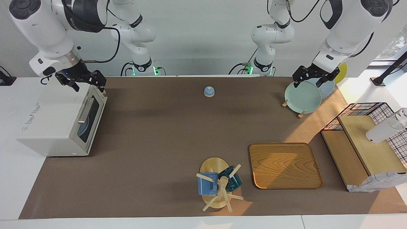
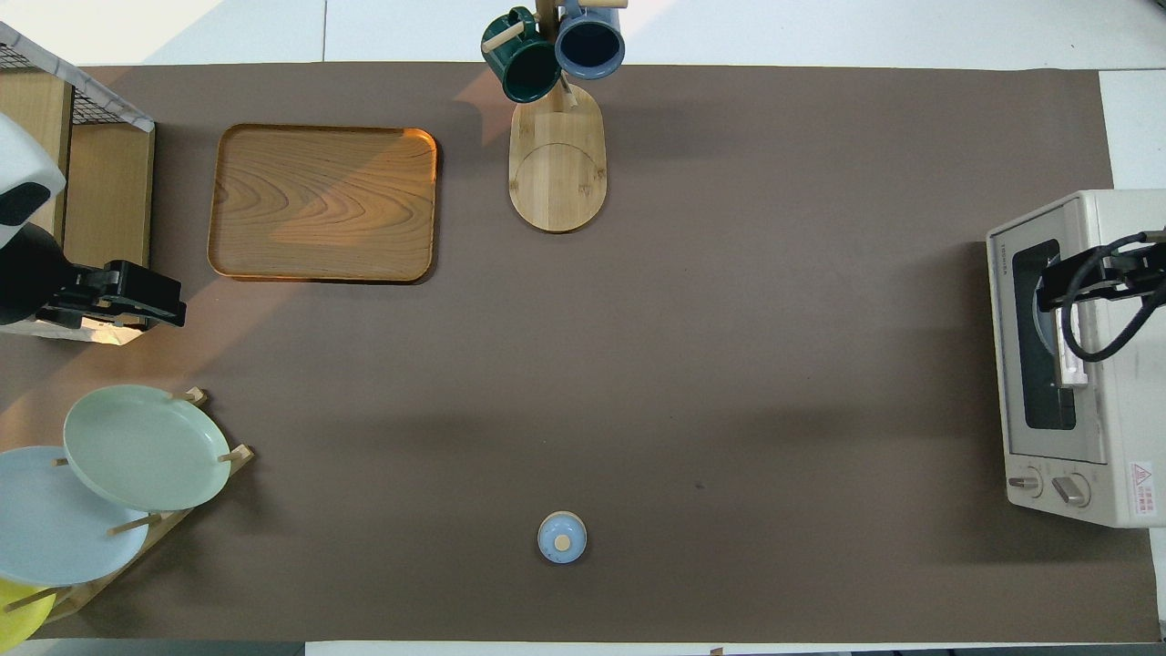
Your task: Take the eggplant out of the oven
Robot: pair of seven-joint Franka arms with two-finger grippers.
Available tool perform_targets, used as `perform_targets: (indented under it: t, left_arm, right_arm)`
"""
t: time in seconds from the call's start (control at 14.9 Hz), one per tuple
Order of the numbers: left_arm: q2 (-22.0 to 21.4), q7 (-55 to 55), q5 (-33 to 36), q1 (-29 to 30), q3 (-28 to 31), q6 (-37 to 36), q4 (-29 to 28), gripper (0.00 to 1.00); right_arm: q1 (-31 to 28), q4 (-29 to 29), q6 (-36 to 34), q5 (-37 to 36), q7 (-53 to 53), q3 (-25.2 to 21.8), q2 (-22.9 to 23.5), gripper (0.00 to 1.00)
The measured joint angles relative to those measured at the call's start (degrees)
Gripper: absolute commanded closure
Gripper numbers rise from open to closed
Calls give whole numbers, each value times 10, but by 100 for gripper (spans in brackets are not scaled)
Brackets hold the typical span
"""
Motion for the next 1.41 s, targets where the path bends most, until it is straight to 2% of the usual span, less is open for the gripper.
perform_targets:
  t: [0.13,0.33,0.8,1.0,1.41]
  left_arm:
    - [0,0,0,0,0,0,0,0]
    - [0,0,0,0,0,0,0,0]
    - [0,0,0,0,0,0,0,0]
    - [0,0,0,0,0,0,0,0]
    - [0,0,0,0,0,0,0,0]
  right_arm:
    - [0,-9,22,0,-26,0,0,100]
    - [-3,-57,101,0,-48,-3,1,100]
    - [-22,-131,195,-39,-78,-10,18,100]
    - [-23,-161,221,-58,-108,-9,18,100]
    - [-30,-172,230,-61,-129,-10,16,100]
